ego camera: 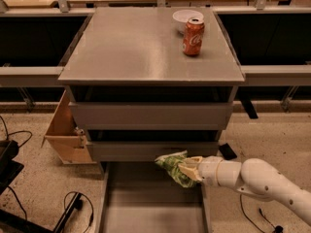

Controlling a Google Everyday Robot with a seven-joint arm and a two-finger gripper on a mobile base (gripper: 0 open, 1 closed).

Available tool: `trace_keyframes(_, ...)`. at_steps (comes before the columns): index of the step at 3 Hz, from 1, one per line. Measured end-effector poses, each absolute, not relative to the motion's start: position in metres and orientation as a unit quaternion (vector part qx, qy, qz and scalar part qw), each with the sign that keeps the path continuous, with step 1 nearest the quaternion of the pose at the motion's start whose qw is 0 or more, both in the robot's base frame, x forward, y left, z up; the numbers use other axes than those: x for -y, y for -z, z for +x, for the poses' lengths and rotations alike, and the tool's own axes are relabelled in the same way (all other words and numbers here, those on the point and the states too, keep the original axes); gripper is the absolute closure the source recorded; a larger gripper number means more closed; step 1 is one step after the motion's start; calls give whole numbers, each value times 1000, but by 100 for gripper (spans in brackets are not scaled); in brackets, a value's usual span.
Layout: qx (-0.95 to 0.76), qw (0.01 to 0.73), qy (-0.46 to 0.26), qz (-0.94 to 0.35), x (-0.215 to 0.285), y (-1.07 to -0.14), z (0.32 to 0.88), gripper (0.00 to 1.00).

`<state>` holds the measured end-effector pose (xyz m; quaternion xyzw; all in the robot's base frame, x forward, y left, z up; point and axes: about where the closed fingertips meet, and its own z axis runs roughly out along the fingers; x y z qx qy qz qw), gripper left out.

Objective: Place green jalapeno chip bag into bottom drawer

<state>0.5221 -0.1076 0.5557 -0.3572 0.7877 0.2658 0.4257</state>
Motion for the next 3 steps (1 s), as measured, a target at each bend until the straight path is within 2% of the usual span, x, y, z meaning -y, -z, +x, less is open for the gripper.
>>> trace_keyframes(2, -821, 380, -258, -340, 128, -465, 532, 100)
trace_keyframes(3, -822, 377, -257, -340, 130, -463, 531, 81)
